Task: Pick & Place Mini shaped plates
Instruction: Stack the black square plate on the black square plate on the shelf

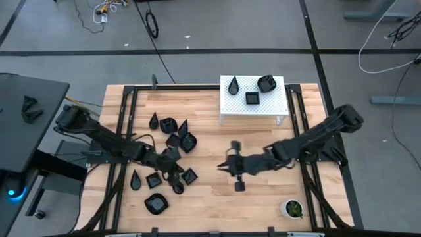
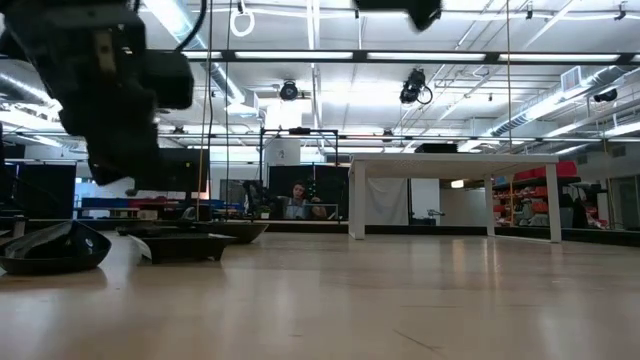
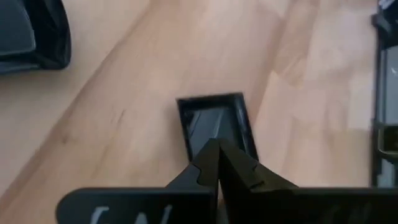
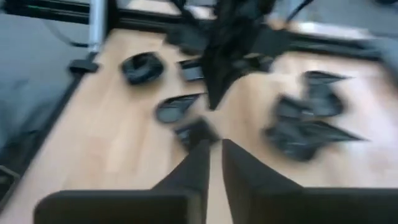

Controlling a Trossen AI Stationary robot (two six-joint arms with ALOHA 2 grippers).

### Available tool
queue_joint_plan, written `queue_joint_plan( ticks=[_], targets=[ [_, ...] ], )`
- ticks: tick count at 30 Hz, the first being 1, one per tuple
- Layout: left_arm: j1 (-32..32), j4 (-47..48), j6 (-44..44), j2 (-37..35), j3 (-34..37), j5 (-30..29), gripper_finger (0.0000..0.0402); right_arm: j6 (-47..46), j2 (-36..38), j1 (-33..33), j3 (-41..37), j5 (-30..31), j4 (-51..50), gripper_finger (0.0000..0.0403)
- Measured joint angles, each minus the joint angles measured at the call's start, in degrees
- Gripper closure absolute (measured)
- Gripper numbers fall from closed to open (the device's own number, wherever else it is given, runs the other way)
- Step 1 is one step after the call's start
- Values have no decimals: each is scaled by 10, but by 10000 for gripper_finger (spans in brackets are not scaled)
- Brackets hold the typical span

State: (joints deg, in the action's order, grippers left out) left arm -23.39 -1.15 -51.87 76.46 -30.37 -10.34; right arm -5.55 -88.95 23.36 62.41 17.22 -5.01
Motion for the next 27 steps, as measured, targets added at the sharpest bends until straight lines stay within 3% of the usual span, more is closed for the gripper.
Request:
queue_joint_plan(
  ticks=[5,8,12,17,27],
  targets=[
    [-29,86,-32,-49,0,-33,393,15,-100,-56,24,-177,87,291],
    [-44,128,-48,-63,0,-67,392,66,-161,-77,75,-251,66,261],
    [-52,153,-61,-65,0,-101,392,170,-231,-91,152,-307,-8,238],
    [-53,161,-82,-65,0,-107,392,199,-277,-114,212,-312,-43,233],
    [-84,163,-90,-65,0,-132,392,-91,-304,-143,220,-207,-71,241]
  ],
)
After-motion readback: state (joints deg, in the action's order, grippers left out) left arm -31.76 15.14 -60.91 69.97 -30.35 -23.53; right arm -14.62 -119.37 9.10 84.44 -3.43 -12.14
